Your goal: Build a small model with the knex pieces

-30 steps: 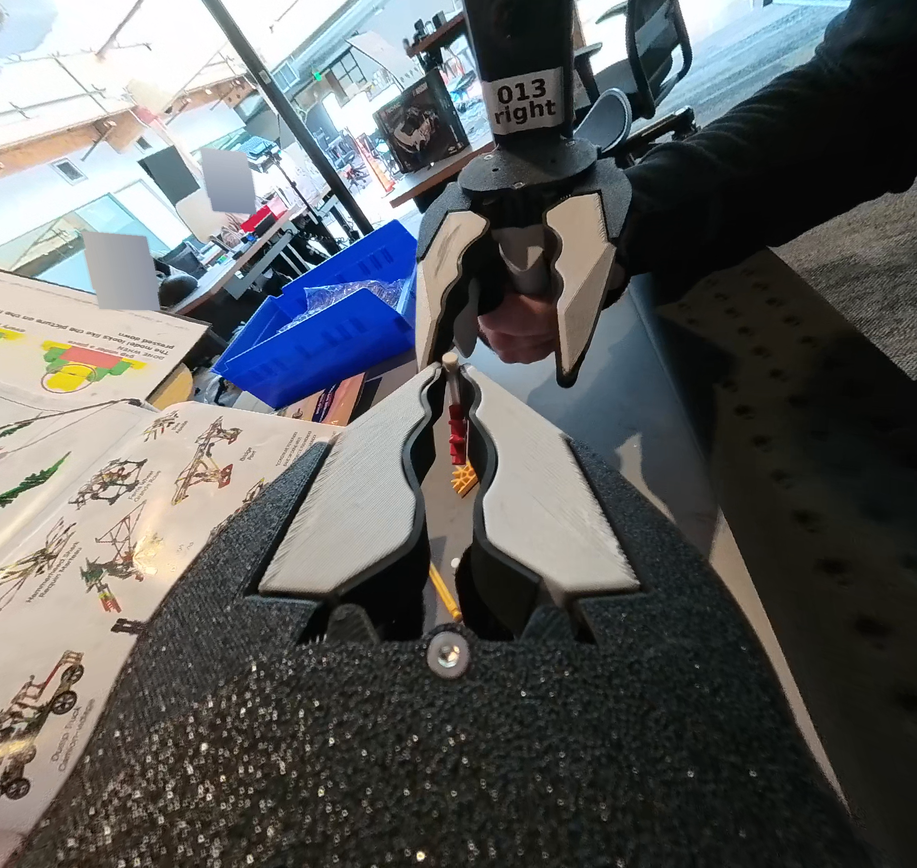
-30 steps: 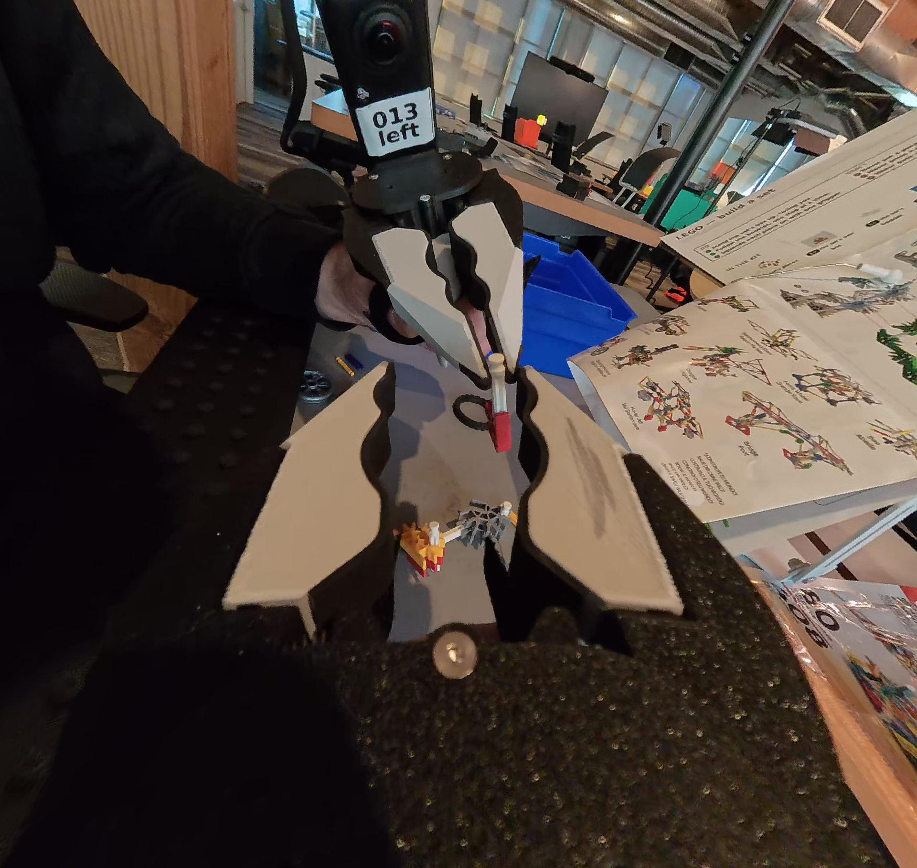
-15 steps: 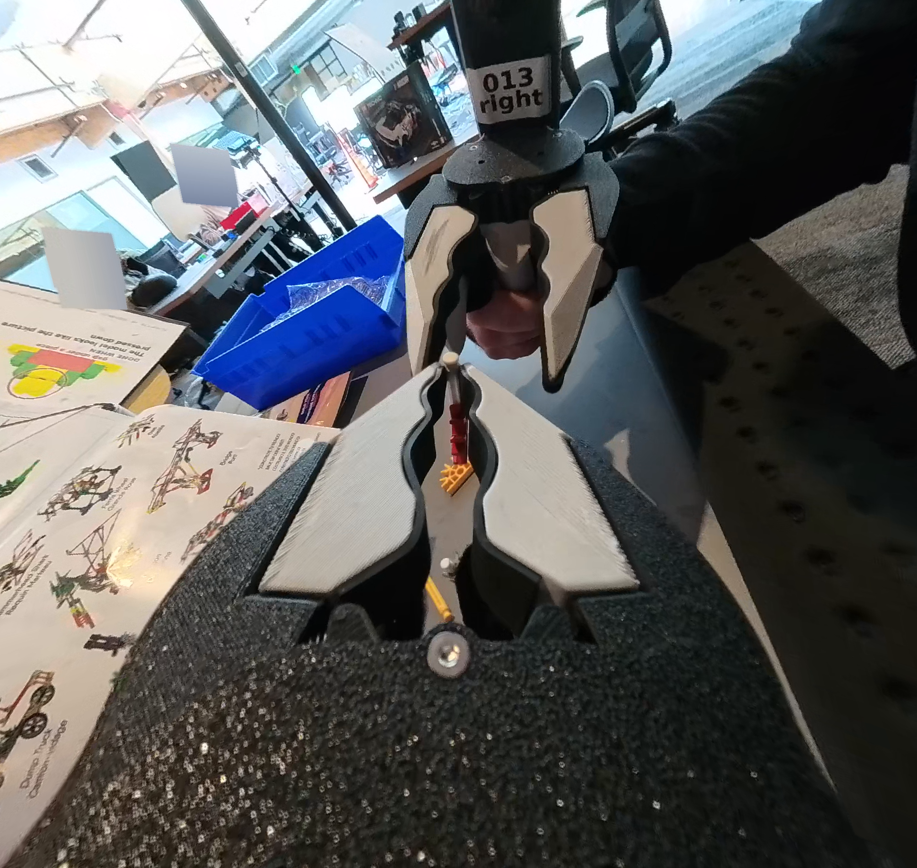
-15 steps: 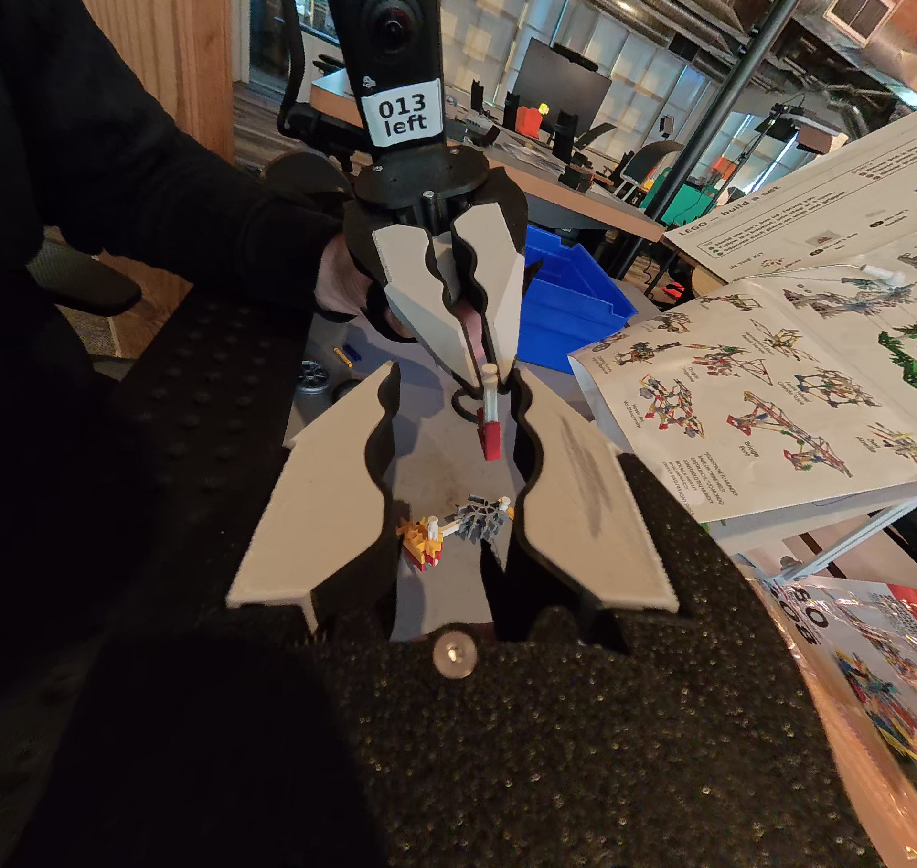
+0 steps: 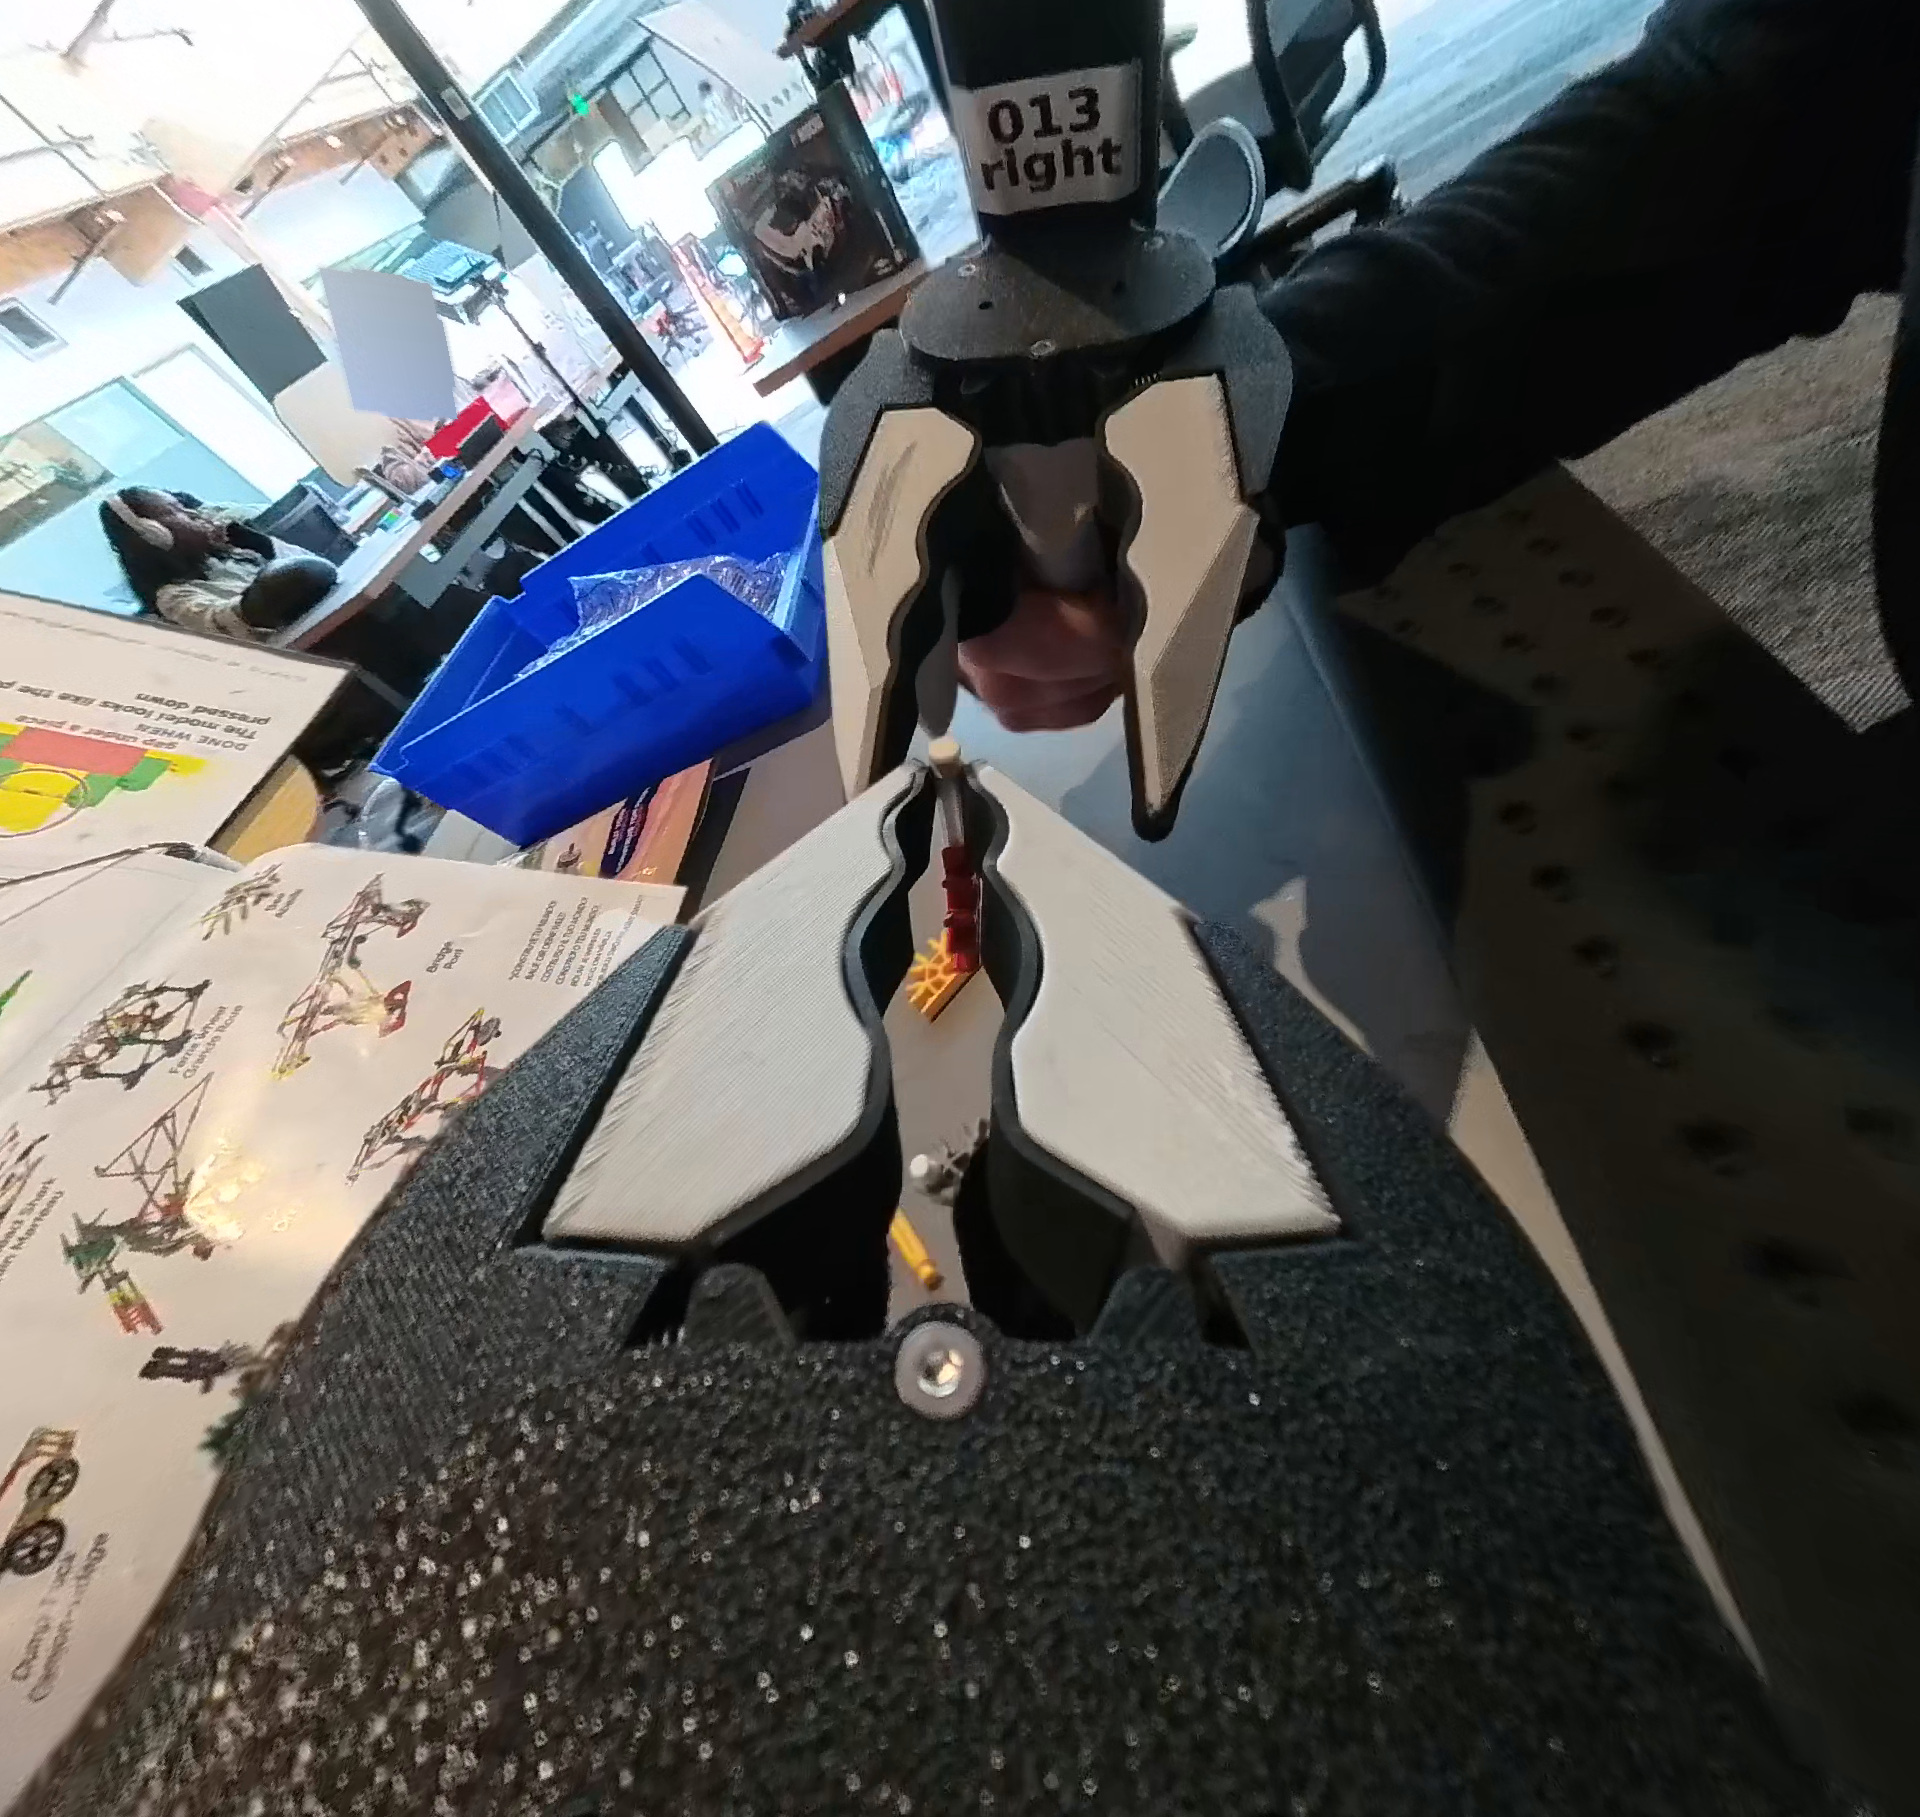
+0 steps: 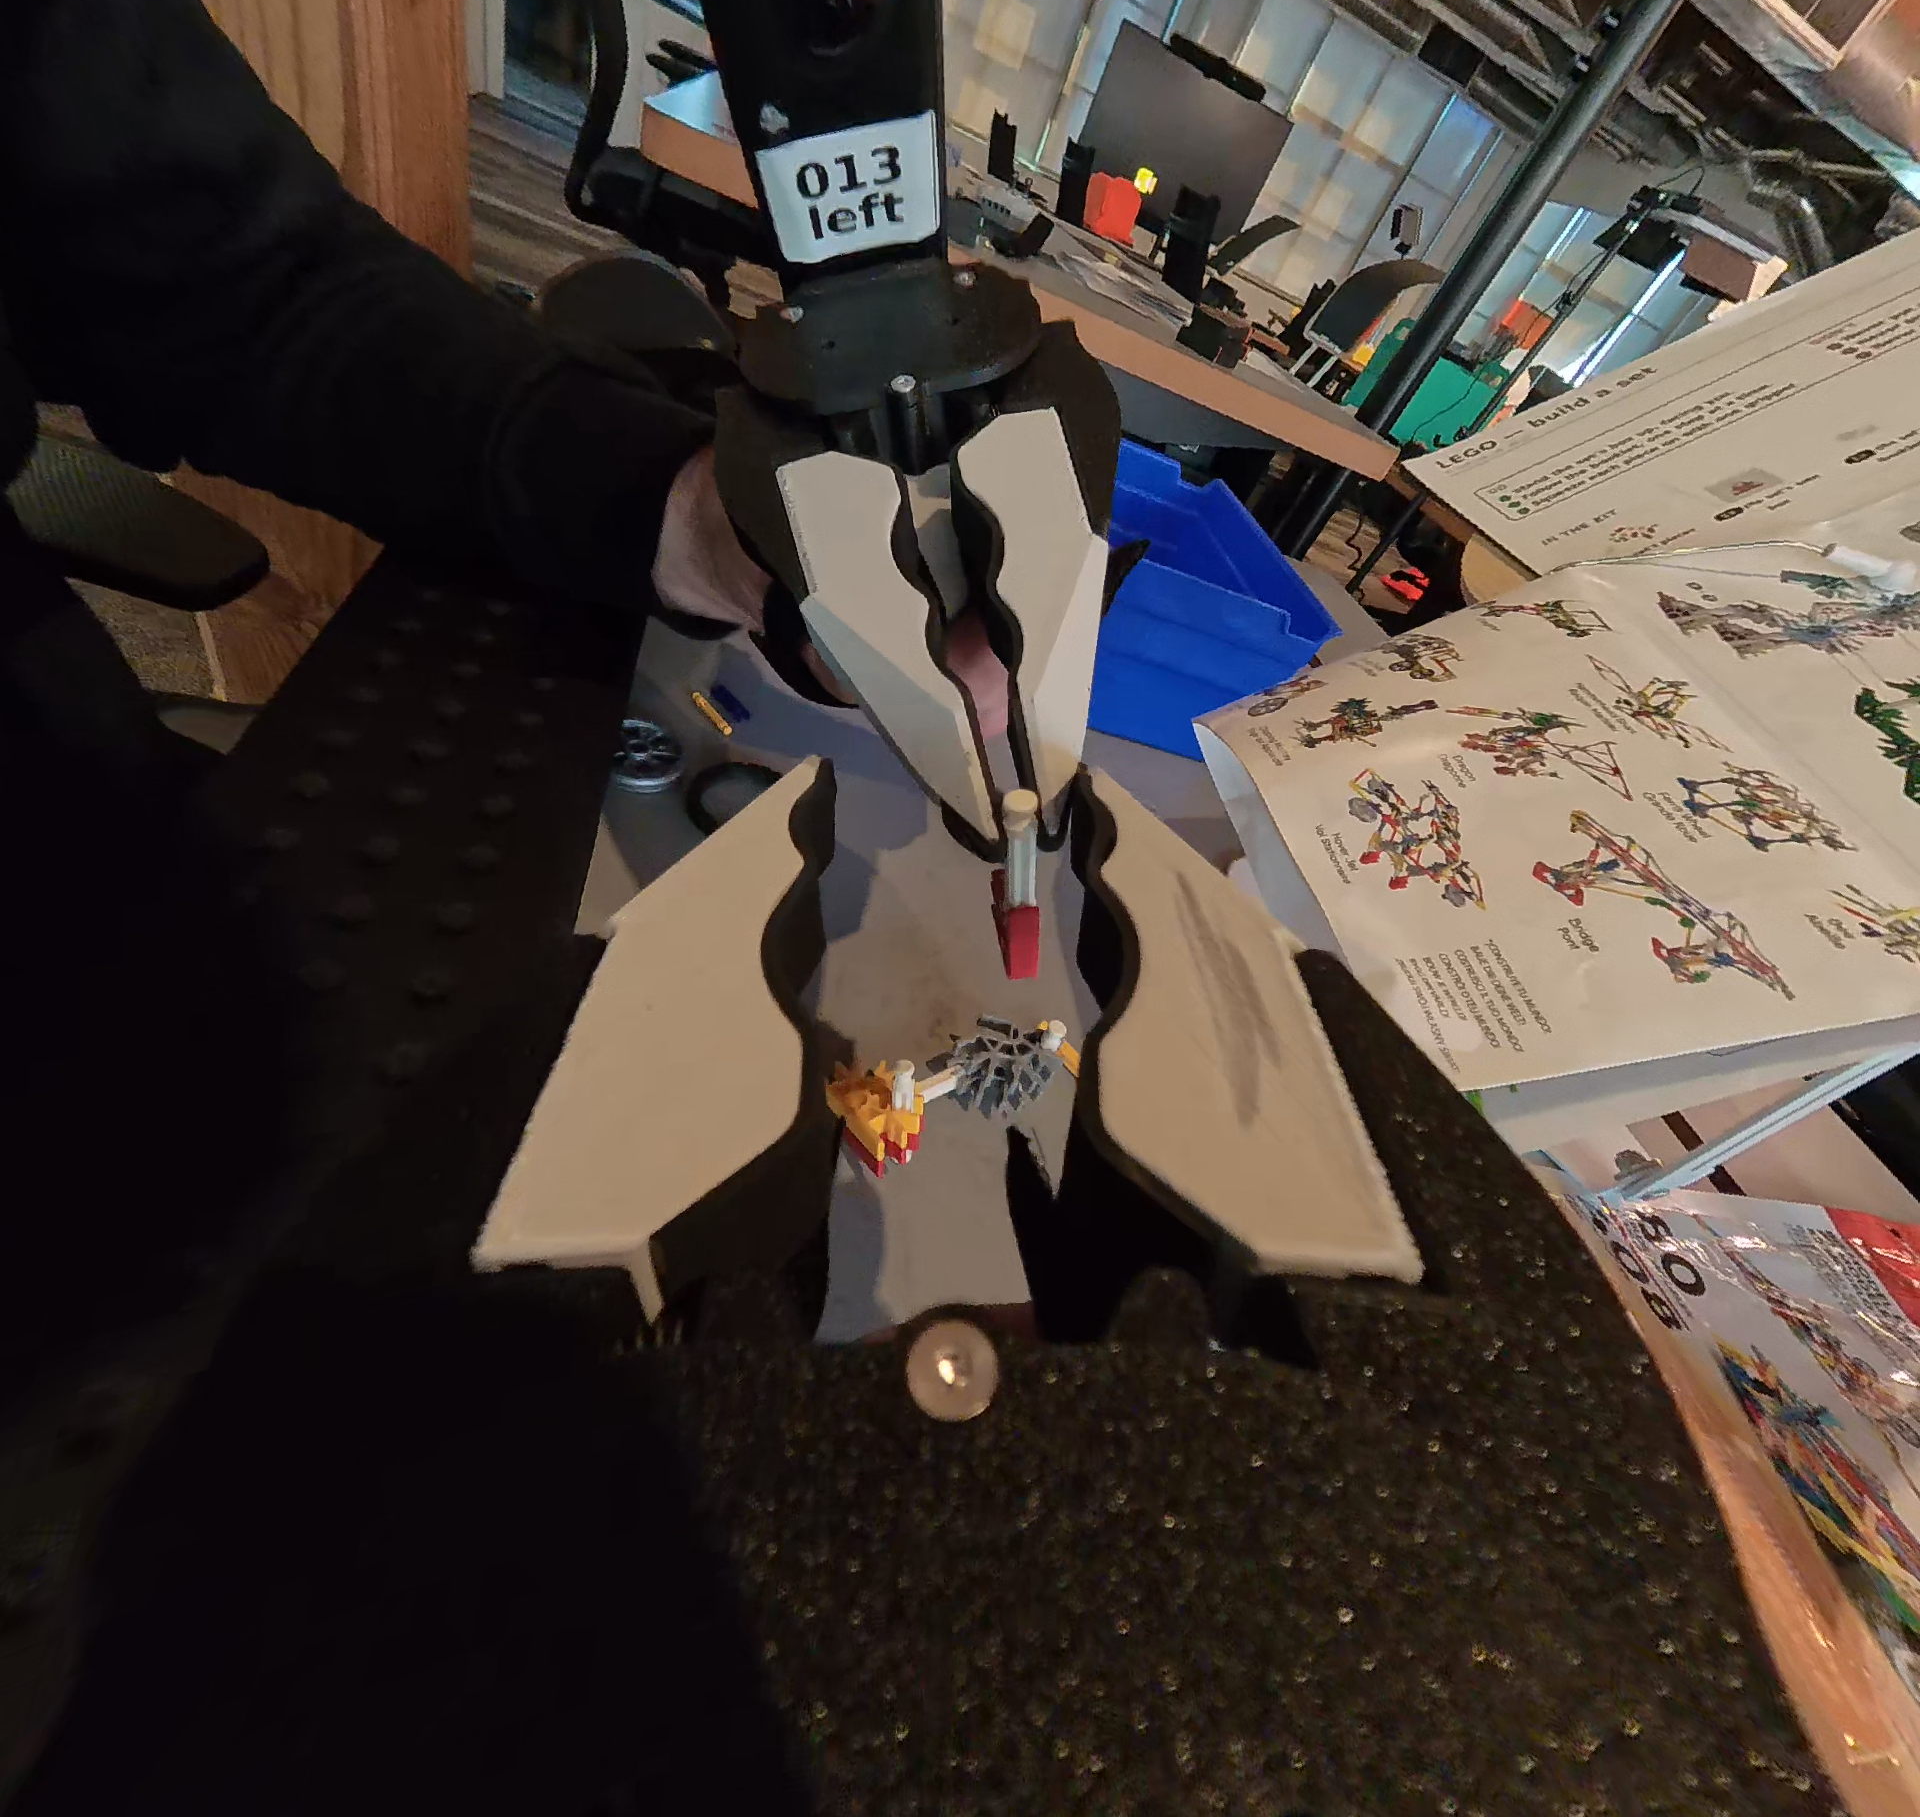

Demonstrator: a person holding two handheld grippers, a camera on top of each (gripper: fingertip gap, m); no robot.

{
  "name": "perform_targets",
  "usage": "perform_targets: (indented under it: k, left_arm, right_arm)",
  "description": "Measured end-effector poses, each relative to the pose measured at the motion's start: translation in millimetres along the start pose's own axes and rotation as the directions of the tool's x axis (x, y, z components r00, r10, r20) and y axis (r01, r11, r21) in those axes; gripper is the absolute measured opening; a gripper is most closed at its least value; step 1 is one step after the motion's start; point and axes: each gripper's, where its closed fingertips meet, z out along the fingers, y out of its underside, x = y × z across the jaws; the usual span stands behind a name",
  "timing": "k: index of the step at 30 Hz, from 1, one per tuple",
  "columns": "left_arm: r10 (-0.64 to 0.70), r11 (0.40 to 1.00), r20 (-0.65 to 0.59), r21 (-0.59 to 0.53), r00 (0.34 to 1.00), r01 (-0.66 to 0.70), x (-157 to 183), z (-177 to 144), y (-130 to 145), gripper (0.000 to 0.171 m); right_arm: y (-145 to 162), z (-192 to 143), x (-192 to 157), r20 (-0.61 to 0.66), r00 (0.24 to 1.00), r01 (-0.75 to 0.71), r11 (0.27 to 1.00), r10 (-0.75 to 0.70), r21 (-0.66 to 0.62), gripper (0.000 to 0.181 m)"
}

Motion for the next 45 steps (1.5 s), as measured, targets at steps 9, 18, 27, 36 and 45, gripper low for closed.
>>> perform_targets:
  k: [9, 18, 27, 36, 45]
  left_arm:
    - [0.06, 0.994, 0.017, -0.088, 0.998, -0.058, 0, 4, 12, 0.002]
    - [0.139, 0.967, 0.033, -0.221, 0.99, -0.128, 0, 11, 34, 0.002]
    - [0.155, 0.963, 0.08, -0.235, 0.985, -0.133, -9, 16, 41, 0.002]
    - [-0.152, 0.988, 0.098, -0.015, 0.983, 0.155, -29, 6, 25, 0.003]
    - [0.299, 0.951, 0.242, -0.151, 0.923, -0.269, -21, 8, 0, 0.003]
  right_arm:
    - [11, 3, 1, -0.022, 0.999, 0.043, 0.996, -0.045, -0.077, 0.044]
    - [34, 8, 6, -0.057, 0.987, 0.136, 0.966, -0.152, -0.221, 0.043]
    - [30, -5, 33, -0.148, 0.987, 0.029, 0.985, -0.055, -0.172, 0.048]
    - [35, -13, 36, -0.114, 0.993, -0.029, 0.989, 0.012, -0.147, 0.032]
    - [0, -16, 24, -0.062, 0.996, -0.069, 0.997, 0.07, 0.023, 0.033]
